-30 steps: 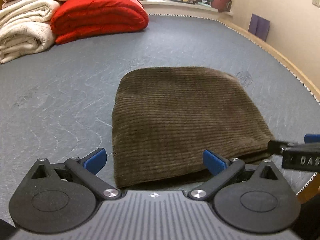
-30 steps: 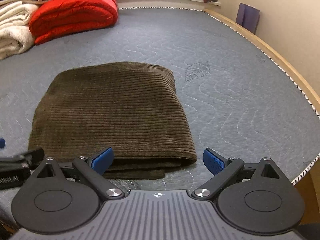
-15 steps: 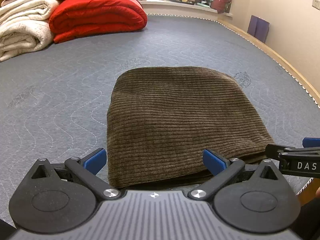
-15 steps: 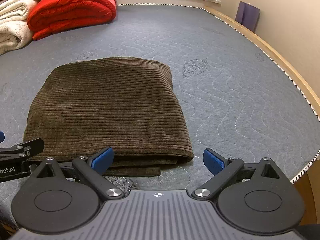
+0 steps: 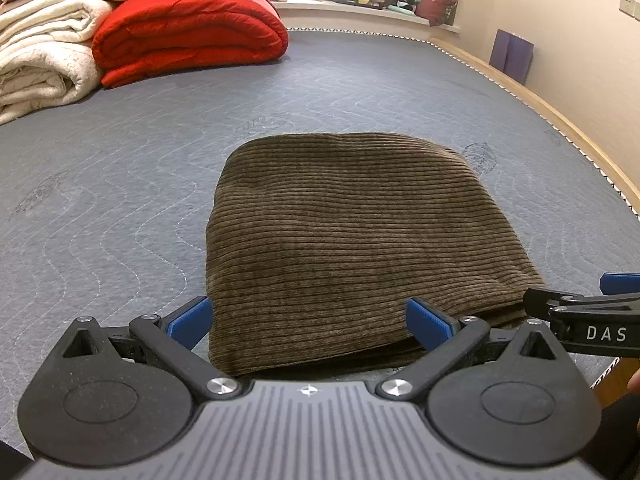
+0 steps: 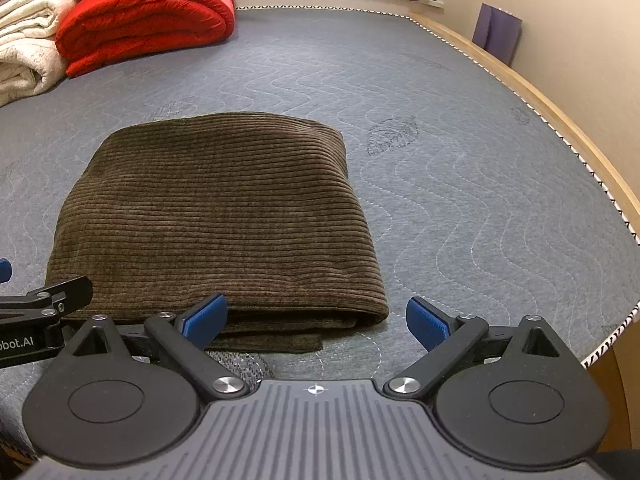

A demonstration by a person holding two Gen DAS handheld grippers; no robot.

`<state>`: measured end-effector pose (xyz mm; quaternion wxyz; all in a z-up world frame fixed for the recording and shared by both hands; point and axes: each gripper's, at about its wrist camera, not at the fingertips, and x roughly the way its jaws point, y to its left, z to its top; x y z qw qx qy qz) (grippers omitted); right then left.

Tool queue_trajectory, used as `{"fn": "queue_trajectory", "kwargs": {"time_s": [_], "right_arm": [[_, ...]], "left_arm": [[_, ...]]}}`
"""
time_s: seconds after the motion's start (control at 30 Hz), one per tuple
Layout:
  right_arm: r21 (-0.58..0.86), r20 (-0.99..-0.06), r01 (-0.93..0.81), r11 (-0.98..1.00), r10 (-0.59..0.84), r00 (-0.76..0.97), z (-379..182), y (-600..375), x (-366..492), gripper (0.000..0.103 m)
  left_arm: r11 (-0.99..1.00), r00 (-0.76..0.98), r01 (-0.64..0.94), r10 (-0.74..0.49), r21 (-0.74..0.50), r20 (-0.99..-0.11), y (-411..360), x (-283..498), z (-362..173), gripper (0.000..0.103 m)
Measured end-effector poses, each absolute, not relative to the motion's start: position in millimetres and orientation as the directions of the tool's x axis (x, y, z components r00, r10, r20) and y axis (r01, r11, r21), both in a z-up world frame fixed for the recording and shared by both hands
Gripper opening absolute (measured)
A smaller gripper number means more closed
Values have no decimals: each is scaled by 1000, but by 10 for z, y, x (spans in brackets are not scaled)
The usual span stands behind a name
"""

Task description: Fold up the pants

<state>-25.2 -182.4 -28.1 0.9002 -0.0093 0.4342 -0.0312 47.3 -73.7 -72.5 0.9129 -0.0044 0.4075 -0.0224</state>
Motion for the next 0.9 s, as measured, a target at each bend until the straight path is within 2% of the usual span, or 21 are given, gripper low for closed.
{"fn": "queue_trajectory", "kwargs": {"time_s": [0.9], "right_arm": [[-54, -782, 45, 998, -70, 619, -286, -1783, -247, 96]], "left_arm": [[998, 675, 65, -61, -23, -735, -760, 468, -735, 103]]}}
